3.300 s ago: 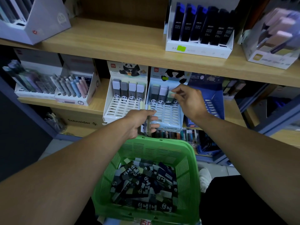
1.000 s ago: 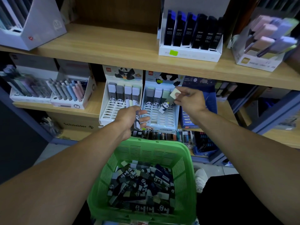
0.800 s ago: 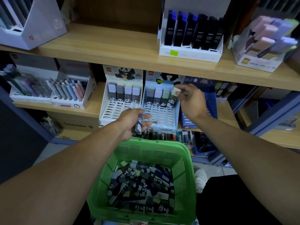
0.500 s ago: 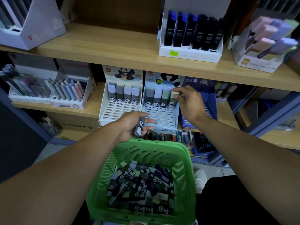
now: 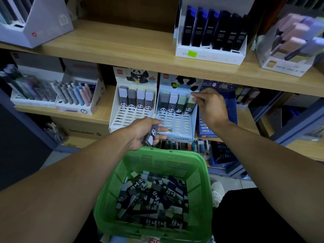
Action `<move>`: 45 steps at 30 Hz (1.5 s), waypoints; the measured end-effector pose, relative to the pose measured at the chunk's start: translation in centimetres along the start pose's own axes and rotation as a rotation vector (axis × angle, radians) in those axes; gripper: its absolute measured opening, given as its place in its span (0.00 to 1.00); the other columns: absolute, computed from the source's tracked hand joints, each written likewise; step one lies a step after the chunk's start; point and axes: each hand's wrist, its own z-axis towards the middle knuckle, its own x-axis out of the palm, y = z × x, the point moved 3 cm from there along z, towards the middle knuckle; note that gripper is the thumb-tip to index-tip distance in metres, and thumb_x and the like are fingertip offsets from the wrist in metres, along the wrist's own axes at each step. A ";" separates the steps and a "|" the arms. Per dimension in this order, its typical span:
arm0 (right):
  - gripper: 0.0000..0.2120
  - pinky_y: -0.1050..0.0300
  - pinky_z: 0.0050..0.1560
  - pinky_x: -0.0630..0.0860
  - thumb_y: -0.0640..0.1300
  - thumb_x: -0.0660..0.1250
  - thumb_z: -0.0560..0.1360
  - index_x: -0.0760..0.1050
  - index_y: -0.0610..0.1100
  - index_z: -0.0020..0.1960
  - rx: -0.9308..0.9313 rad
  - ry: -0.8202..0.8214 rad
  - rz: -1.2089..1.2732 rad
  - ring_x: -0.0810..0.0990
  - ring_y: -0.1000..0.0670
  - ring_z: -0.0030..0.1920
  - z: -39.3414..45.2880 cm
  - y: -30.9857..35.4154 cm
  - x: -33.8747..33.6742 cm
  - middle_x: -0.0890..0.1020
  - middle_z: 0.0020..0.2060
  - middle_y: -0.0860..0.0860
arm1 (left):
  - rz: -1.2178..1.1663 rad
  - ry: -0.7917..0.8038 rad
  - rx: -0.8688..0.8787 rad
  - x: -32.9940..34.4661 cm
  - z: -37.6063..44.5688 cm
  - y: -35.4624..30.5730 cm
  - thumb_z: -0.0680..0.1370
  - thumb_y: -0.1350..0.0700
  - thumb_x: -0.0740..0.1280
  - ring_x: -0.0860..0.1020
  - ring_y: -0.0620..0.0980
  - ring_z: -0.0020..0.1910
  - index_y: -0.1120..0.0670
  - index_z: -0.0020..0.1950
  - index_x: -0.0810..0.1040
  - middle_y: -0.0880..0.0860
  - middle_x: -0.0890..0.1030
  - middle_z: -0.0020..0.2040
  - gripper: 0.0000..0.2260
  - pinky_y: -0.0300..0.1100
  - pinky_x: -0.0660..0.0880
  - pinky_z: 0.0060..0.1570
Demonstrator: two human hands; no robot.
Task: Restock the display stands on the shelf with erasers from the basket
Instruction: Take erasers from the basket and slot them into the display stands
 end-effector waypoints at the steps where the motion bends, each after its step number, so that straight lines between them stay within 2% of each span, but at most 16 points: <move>1: 0.12 0.61 0.56 0.74 0.39 0.65 0.81 0.82 0.41 0.62 -0.016 -0.026 -0.009 0.78 0.50 0.51 0.0 0.1 -0.1 0.81 0.54 0.47 | 0.000 0.000 0.001 0.0 0.0 0.0 0.84 0.57 0.61 0.85 0.54 0.41 0.56 0.58 0.74 0.57 0.85 0.54 0.05 0.38 0.74 0.23; 3: 0.10 0.57 0.57 0.77 0.39 0.67 0.80 0.83 0.42 0.59 -0.040 -0.056 -0.021 0.81 0.48 0.52 -0.1 0.4 -0.2 0.83 0.53 0.46 | -0.002 0.002 0.001 0.0 0.1 0.0 0.84 0.57 0.62 0.85 0.53 0.40 0.56 0.58 0.74 0.57 0.85 0.52 0.05 0.38 0.74 0.22; 9: 0.09 0.61 0.54 0.77 0.39 0.68 0.80 0.84 0.43 0.57 0.052 -0.026 -0.027 0.82 0.52 0.51 0.2 0.3 0.0 0.85 0.54 0.48 | -0.009 0.001 0.000 0.2 0.0 0.1 0.83 0.57 0.63 0.85 0.53 0.38 0.56 0.61 0.74 0.56 0.86 0.51 0.08 0.37 0.73 0.22; 14: 0.09 0.50 0.56 0.80 0.42 0.68 0.79 0.85 0.46 0.56 0.133 0.030 -0.055 0.83 0.48 0.50 0.6 -0.1 0.6 0.86 0.52 0.49 | -0.004 -0.006 -0.001 0.1 0.1 0.2 0.83 0.57 0.64 0.85 0.53 0.39 0.56 0.59 0.74 0.56 0.86 0.51 0.06 0.38 0.74 0.23; 19: 0.10 0.52 0.56 0.79 0.42 0.68 0.80 0.83 0.47 0.60 0.155 0.019 -0.027 0.82 0.48 0.52 0.3 -0.3 1.0 0.84 0.57 0.48 | -0.006 -0.004 0.006 0.1 0.1 0.1 0.83 0.57 0.63 0.85 0.54 0.40 0.56 0.57 0.74 0.57 0.86 0.51 0.05 0.38 0.74 0.23; 23: 0.18 0.54 0.56 0.80 0.33 0.65 0.79 0.79 0.47 0.66 0.165 0.053 -0.028 0.82 0.47 0.47 0.0 -0.8 1.7 0.82 0.59 0.44 | -0.001 0.021 -0.003 0.6 0.0 0.0 0.83 0.57 0.62 0.85 0.54 0.42 0.56 0.60 0.72 0.56 0.86 0.53 0.06 0.37 0.74 0.23; 26: 0.21 0.55 0.59 0.79 0.31 0.65 0.78 0.78 0.47 0.68 0.169 0.065 -0.027 0.82 0.46 0.51 0.0 -0.9 1.5 0.79 0.63 0.45 | 0.007 0.023 -0.005 0.9 0.2 0.0 0.83 0.57 0.62 0.84 0.55 0.44 0.57 0.63 0.72 0.57 0.85 0.54 0.10 0.37 0.75 0.24; 28: 0.21 0.54 0.58 0.79 0.32 0.64 0.78 0.78 0.47 0.68 0.164 0.073 -0.032 0.81 0.45 0.53 0.0 -0.9 1.4 0.77 0.65 0.45 | 0.007 0.024 -0.008 1.0 0.3 0.0 0.84 0.57 0.62 0.84 0.56 0.45 0.56 0.62 0.72 0.57 0.85 0.54 0.08 0.38 0.74 0.24; 30: 0.20 0.51 0.52 0.80 0.35 0.64 0.79 0.78 0.48 0.68 0.151 0.068 -0.064 0.81 0.46 0.48 -0.1 -0.7 1.1 0.77 0.65 0.46 | 0.004 0.012 -0.012 0.8 0.4 0.0 0.84 0.57 0.61 0.84 0.55 0.42 0.55 0.58 0.73 0.57 0.85 0.52 0.05 0.38 0.74 0.24; 32: 0.18 0.51 0.49 0.79 0.39 0.64 0.79 0.77 0.51 0.66 0.118 0.022 -0.110 0.81 0.47 0.49 -0.2 -0.4 0.7 0.77 0.63 0.50 | -0.014 -0.009 -0.008 0.5 0.3 -0.2 0.84 0.57 0.60 0.83 0.54 0.39 0.53 0.55 0.73 0.58 0.85 0.52 0.03 0.38 0.74 0.24; 34: 0.15 0.53 0.49 0.78 0.41 0.63 0.80 0.78 0.51 0.64 0.053 -0.036 -0.080 0.80 0.50 0.49 -0.2 0.6 0.4 0.78 0.61 0.52 | -0.053 -0.020 0.008 0.1 0.2 -0.6 0.84 0.57 0.58 0.83 0.54 0.38 0.53 0.54 0.72 0.58 0.84 0.51 0.04 0.39 0.75 0.25; 36: 0.12 0.58 0.47 0.76 0.41 0.64 0.80 0.79 0.50 0.62 -0.021 -0.032 0.024 0.78 0.56 0.44 -0.4 2.2 0.5 0.79 0.56 0.53 | -0.104 -0.002 0.018 -0.4 -0.1 -1.0 0.84 0.59 0.57 0.85 0.55 0.42 0.57 0.58 0.71 0.59 0.85 0.51 0.06 0.42 0.78 0.28; 38: 0.10 0.64 0.42 0.74 0.44 0.66 0.80 0.80 0.48 0.60 -0.071 0.058 0.150 0.77 0.62 0.38 -0.8 4.2 1.3 0.80 0.46 0.57 | -0.138 0.041 0.021 -1.0 -0.4 -1.2 0.84 0.61 0.57 0.86 0.57 0.47 0.61 0.64 0.70 0.59 0.85 0.54 0.10 0.45 0.82 0.33; 40: 0.11 0.68 0.40 0.71 0.47 0.68 0.80 0.79 0.47 0.62 -0.012 0.236 0.328 0.77 0.65 0.36 -1.3 5.9 2.6 0.79 0.41 0.59 | -0.144 0.085 0.026 -1.5 -0.9 -1.4 0.85 0.60 0.56 0.86 0.57 0.49 0.64 0.67 0.70 0.59 0.84 0.58 0.13 0.47 0.84 0.40; 43: 0.15 0.57 0.49 0.80 0.51 0.70 0.78 0.79 0.48 0.64 0.158 0.486 0.519 0.83 0.59 0.44 -2.0 7.3 4.7 0.84 0.47 0.54 | -0.142 0.102 0.057 -2.4 -1.5 -1.6 0.85 0.59 0.58 0.86 0.55 0.47 0.63 0.64 0.75 0.58 0.84 0.57 0.13 0.45 0.84 0.43; 45: 0.16 0.53 0.50 0.82 0.50 0.71 0.78 0.79 0.47 0.64 0.238 0.538 0.607 0.85 0.53 0.44 -2.4 7.9 5.5 0.85 0.47 0.50 | -0.133 0.085 0.069 -3.1 -1.7 -1.6 0.84 0.59 0.60 0.86 0.53 0.45 0.64 0.61 0.78 0.58 0.85 0.53 0.12 0.43 0.84 0.41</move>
